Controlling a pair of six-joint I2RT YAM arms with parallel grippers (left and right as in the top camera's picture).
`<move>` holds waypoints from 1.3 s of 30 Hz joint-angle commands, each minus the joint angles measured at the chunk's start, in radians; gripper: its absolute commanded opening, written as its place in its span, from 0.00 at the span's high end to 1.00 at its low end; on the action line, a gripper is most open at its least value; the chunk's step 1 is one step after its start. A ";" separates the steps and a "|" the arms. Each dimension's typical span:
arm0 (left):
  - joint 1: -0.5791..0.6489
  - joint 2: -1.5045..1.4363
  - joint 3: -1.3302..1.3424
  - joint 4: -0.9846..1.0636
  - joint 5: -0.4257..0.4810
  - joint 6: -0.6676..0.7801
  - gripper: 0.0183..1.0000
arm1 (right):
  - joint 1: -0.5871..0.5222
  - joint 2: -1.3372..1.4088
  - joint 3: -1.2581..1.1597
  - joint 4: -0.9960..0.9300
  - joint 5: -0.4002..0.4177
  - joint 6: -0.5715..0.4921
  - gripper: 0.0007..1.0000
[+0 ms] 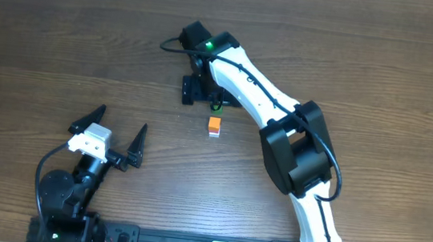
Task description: Stack Cubes
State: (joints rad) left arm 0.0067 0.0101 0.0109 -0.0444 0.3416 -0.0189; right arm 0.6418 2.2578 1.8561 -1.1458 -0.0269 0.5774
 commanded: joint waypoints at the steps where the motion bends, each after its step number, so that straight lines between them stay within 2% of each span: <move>1: -0.003 -0.005 -0.005 -0.001 0.009 0.004 0.00 | -0.009 0.027 0.003 0.001 0.018 0.013 0.01; 4: -0.003 -0.005 -0.005 -0.001 0.009 0.005 0.00 | -0.014 0.027 -0.003 0.001 0.020 0.013 0.02; 10: -0.003 -0.005 -0.005 -0.001 0.009 0.005 0.00 | -0.021 0.027 -0.004 0.005 0.020 0.013 0.12; 16: -0.003 -0.005 -0.005 -0.001 0.009 0.005 0.00 | -0.034 0.027 -0.028 0.015 0.013 0.014 0.13; 23: -0.003 -0.005 -0.005 -0.001 0.009 0.005 0.00 | -0.040 0.027 -0.060 0.056 -0.010 0.013 0.24; 28: -0.003 -0.005 -0.005 -0.001 0.009 0.005 0.00 | -0.041 0.027 -0.061 0.057 -0.010 0.013 0.40; 39: -0.003 -0.005 -0.005 -0.001 0.009 0.005 0.00 | -0.042 0.027 -0.063 0.057 -0.010 0.013 0.69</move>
State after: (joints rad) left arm 0.0067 0.0101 0.0109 -0.0444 0.3416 -0.0185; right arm 0.6075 2.2700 1.8000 -1.0916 -0.0284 0.5915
